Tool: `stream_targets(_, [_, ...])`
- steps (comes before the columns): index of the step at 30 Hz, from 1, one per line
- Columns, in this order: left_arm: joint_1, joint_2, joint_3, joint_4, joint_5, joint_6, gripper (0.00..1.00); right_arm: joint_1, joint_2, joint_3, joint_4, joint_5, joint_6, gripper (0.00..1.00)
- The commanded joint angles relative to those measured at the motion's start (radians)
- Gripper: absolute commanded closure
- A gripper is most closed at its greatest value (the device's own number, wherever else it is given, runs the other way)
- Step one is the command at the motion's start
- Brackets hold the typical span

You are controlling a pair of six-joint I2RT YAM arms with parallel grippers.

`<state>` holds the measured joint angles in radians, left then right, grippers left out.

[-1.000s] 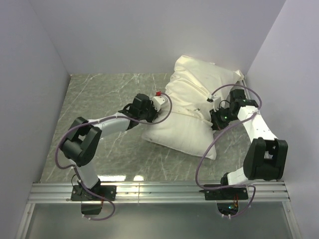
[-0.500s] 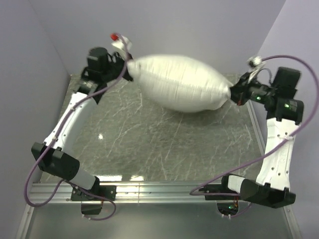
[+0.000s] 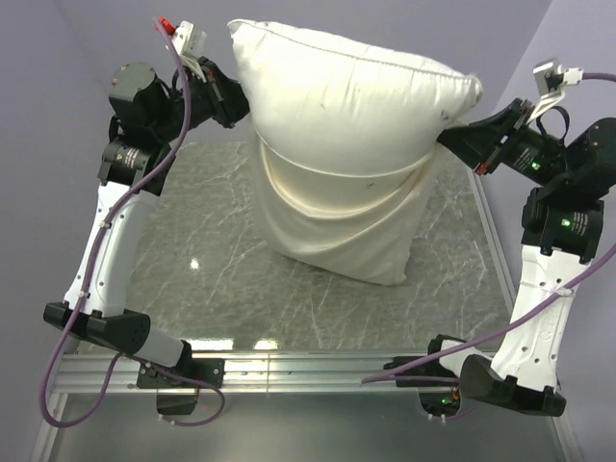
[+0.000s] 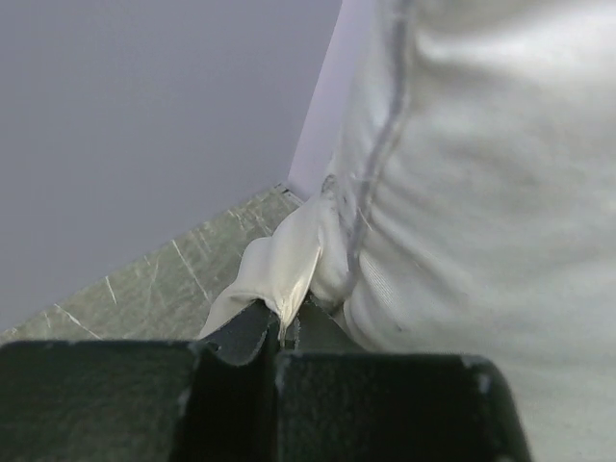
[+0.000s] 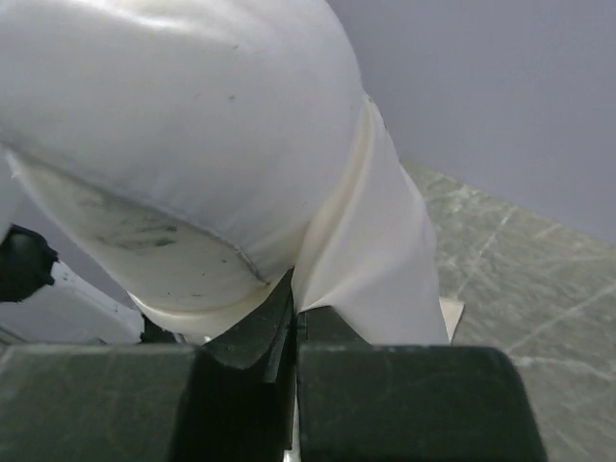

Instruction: Put the pillow into the pillowcase

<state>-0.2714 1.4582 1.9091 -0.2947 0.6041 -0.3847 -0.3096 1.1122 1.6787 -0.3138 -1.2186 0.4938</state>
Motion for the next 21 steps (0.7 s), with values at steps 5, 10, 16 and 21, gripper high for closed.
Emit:
stream_targets(5, [-0.135,-0.085,-0.194,-0.064,-0.144,0.103,1.0,0.202,-0.015,-0.098,-0.147,0.198,-0.116,1.0])
stream_targets(10, [0.05,-0.035,0.015,-0.131,-0.08,0.028,1.0,0.103,0.087,0.169,-0.251,0.173,-0.125,1.0])
stream_targets(16, [0.116,-0.037,0.383,-0.212,-0.134,-0.063,1.0,-0.128,0.082,0.292,0.141,0.123,0.411,1.0])
stream_targets(21, [0.115,-0.17,-0.172,-0.295,-0.066,-0.23,1.0,-0.001,-0.113,-0.106,-0.17,0.296,0.132,1.0])
